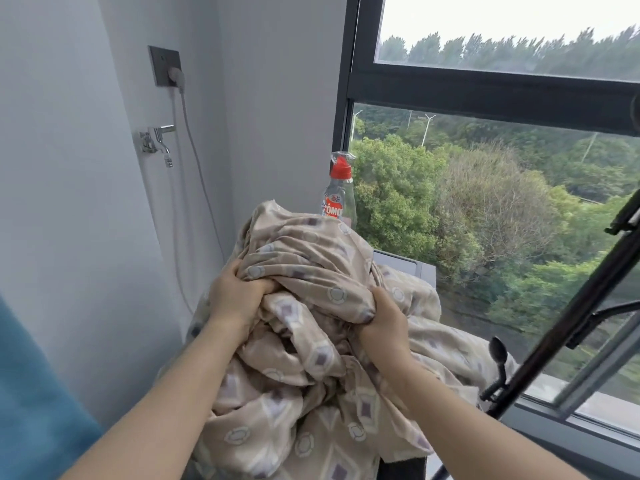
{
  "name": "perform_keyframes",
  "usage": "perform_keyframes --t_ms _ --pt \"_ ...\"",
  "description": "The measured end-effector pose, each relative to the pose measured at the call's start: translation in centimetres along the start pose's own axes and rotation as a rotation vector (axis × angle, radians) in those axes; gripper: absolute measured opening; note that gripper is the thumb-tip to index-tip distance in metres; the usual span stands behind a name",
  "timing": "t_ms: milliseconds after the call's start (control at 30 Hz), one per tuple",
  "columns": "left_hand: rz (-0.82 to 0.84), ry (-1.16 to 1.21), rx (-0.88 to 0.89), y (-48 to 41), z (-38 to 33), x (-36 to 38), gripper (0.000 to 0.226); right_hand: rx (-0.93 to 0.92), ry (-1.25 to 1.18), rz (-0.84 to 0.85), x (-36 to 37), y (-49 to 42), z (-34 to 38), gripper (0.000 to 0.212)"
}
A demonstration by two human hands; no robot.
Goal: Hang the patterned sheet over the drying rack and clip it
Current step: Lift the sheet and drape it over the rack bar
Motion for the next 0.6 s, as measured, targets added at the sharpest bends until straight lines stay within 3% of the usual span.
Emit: perform_keyframes --t_ms 133,333,600 --pt "-0.059 0.162 0.124 2.1 -5.2 -0.8 0.029 -0.086 -0.106 -0.112 -2.3 0.1 4.1 0.040" --pt "-0.053 0.246 0.292 6.2 -12.6 -1.9 0.040 -0.222 -0.320 -0.175 -5.9 2.3 9.0 0.032" --pt "0.038 0.330 0.418 12.0 -16.6 -1.2 0.037 -0.253 -0.647 -0.055 -7.3 7.4 11.2 0.029"
Point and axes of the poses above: each hand's wrist, its own y-axis away from the middle knuckle, its own x-axis out of the palm, z = x × y, the point moved 10 cm from there along -y, towards the middle knuckle, and after that the axes turned 15 degrees about z, right-handed, at the moved point
